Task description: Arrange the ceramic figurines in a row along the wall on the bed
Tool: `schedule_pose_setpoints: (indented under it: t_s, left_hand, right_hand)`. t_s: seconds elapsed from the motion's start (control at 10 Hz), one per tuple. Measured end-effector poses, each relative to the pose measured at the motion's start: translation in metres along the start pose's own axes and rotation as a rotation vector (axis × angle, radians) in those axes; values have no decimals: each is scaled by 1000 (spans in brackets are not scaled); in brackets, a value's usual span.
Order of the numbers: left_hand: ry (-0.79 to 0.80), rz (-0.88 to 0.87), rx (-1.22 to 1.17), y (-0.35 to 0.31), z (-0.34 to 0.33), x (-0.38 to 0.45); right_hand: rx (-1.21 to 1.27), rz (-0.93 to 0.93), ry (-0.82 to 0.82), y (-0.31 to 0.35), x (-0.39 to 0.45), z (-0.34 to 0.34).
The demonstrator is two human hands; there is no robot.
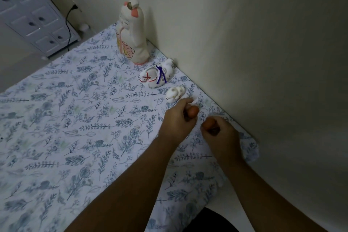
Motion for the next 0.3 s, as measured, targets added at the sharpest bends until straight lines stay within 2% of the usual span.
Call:
schedule_pose_setpoints:
  t_s: [0.1, 0.2, 0.3]
  left_hand:
    - [8, -15, -8, -2, 1, -2]
    - [-23, -20, -45, -5, 12, -17]
    - [-102, -13, -4, -2, 31, -35]
  right_hand:
    - [7, -3, 43, 2, -1, -2]
    - [-41, -86, 64, 5, -5, 5]
    - [-192, -41, -2, 16, -13, 15]
Point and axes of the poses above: each hand's wrist, its own x-axis towards the middle knuckle, its own z-axis out of the back of the hand, y = z × x, the point moved 6 cm from there along x, towards the middle knuckle
